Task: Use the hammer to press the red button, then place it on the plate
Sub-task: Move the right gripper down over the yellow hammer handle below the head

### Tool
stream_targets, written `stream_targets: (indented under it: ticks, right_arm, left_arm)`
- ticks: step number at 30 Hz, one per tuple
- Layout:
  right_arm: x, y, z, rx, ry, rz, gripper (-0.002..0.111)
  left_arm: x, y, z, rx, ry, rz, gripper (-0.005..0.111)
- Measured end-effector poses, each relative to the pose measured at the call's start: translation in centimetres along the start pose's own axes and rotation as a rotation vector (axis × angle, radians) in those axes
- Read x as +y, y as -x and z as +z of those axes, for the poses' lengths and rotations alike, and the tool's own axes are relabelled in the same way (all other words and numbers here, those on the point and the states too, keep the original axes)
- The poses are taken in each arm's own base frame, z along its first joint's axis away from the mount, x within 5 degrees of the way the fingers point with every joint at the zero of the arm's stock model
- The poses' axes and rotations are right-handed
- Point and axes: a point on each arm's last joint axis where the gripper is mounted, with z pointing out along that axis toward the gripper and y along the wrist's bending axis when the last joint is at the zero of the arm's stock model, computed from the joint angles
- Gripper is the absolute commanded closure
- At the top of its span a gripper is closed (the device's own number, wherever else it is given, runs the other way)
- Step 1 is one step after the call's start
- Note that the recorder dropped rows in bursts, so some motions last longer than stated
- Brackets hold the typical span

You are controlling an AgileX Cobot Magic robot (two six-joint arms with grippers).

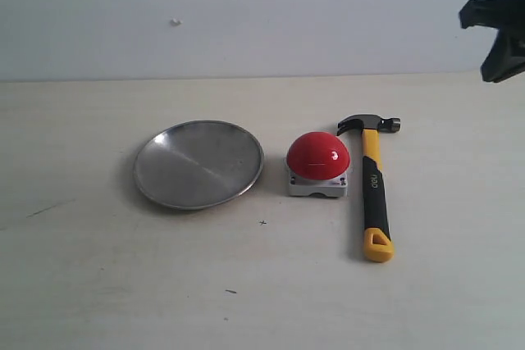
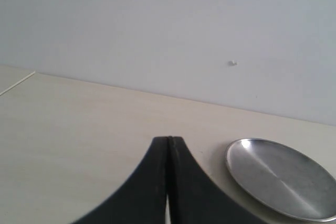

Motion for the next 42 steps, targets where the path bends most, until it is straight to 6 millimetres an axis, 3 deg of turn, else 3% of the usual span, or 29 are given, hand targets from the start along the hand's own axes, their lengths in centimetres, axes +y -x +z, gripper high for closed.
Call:
stream_targets:
  ticks: [5, 9, 12, 15, 21, 25, 28, 32, 42]
  right_arm:
    - [2.6, 0.9, 3.7, -0.026, 0.018, -0.064, 0.100]
    - [4.1, 1.0, 4.8, -0.031, 0.041, -0.088, 0.097]
    - [4.0, 1.1, 5.5, -0.009, 0.038, -0.087, 0.086]
    - [3.8, 1.3, 7.0, 0.059, 0.023, -0.084, 0.066]
    - [5.1, 3.1, 11.9, 0.119, -0.069, -0.052, 0.063]
    - [7.1, 4.8, 15.3, 0.114, -0.149, -0.090, 0.050]
    - [7.8, 5.6, 17.7, 0.146, -0.192, -0.047, 0.050]
    - [7.4, 5.1, 20.1, 0.201, -0.220, 0.015, 0.050]
    - [7.0, 4.4, 22.3, 0.227, -0.235, 0.069, 0.050]
  left_arm:
    - [0.0, 0.0, 0.0, 0.000, 0.000, 0.000, 0.107]
    - [0.0, 0.0, 0.0, 0.000, 0.000, 0.000, 0.107]
    - [0.0, 0.0, 0.0, 0.000, 0.000, 0.000, 0.107]
    - [0.0, 0.0, 0.0, 0.000, 0.000, 0.000, 0.107]
    - [0.0, 0.0, 0.0, 0.000, 0.000, 0.000, 0.107]
    - [0.0, 0.0, 0.0, 0.000, 0.000, 0.000, 0.107]
    - [0.0, 0.0, 0.0, 0.000, 0.000, 0.000, 0.107]
    - [0.0, 0.0, 0.0, 0.000, 0.000, 0.000, 0.107]
    - [0.0, 0.0, 0.0, 0.000, 0.000, 0.000, 0.107]
